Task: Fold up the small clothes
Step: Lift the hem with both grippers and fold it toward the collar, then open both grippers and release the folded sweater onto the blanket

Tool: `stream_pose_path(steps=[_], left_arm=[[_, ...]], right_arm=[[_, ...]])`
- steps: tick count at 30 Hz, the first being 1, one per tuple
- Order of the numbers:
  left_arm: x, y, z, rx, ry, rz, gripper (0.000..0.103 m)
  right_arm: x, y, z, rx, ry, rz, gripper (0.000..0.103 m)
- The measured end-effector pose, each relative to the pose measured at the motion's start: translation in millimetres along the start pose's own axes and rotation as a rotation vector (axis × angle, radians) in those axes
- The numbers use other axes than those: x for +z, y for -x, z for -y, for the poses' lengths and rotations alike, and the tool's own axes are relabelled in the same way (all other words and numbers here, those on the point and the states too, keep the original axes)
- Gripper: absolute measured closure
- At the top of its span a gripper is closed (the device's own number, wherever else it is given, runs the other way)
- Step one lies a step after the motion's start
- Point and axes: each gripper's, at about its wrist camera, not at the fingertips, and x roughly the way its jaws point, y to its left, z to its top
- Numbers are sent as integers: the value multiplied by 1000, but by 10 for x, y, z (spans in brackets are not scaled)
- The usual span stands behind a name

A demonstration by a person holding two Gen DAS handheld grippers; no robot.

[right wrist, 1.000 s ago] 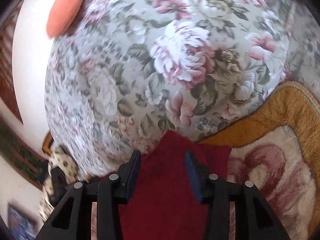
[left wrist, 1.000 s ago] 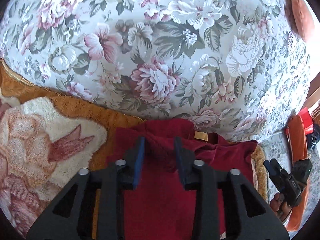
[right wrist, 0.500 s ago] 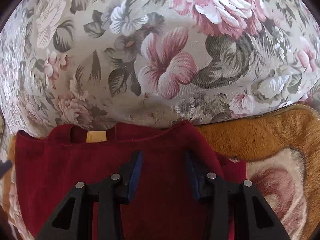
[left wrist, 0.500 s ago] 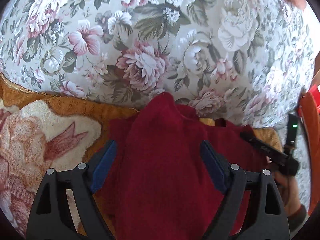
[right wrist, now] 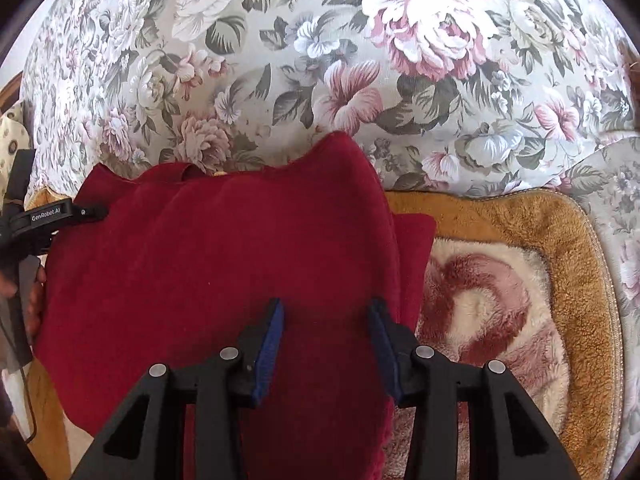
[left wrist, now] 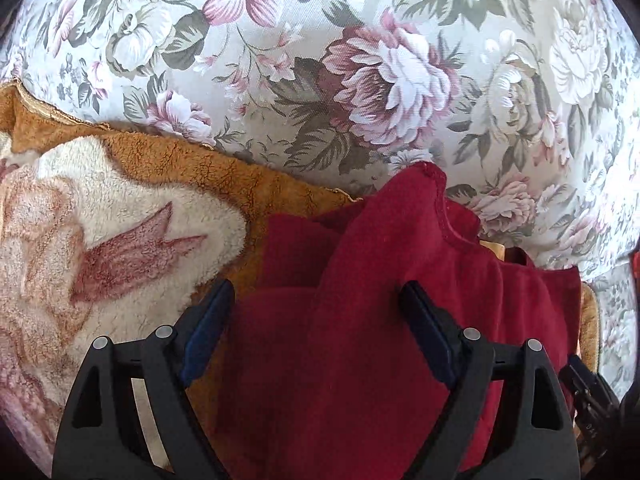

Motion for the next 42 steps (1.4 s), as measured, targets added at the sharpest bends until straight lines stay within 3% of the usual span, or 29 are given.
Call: stream_pose_path(steps=[3, 7, 11, 12, 13, 17, 19, 24, 26, 29, 31, 34, 39, 42], left_arm=[[-144, 318, 6, -44, -50, 32, 17], [-481, 733, -84, -113, -79, 53, 17], [-858, 966, -115, -123, -57, 45, 17], [-953, 964, -115, -114, -59, 35, 17], [-1045, 941, -87, -104, -65, 20, 17], [-1315, 802, -111, -54, -69, -43, 17], [-1364, 763, -179, -56, -79, -29, 17], [-1271, 825, -142, -46, -91, 11, 17], [-1220, 906, -137, -45, -93, 54, 17], [-1161, 925, -176, -26, -80, 72, 17], [-1119, 881, -234, -23, -42, 59, 17], [-1069, 847, -295, -8, 3, 55, 17], [-1025, 761, -372, 31, 27, 26, 17], [-1003, 737, -432, 17, 56, 7, 17]], right_arm=[[-95, 334, 167, 60, -80, 49, 61], [-390, 627, 375, 90, -156, 49, 61], [-703, 646, 407, 217, -234, 17, 61], [-768, 630, 390, 248, -247, 24, 70], [-812, 584, 350, 265, -249, 22, 97], [-850, 682, 273, 196, -207, 55, 98], [-880, 844, 321, 176, -200, 88, 98], [-956, 570, 213, 70, -132, -26, 98], [-928, 635, 194, 46, -141, -9, 98], [-843, 862, 169, -18, -189, 62, 88], [-758, 975, 38, -7, -160, 96, 88], [-501, 929, -351, 81, -72, 93, 87], [83, 501, -1256, 220, 57, 68, 84], [423, 186, -1790, 232, 110, 53, 84]])
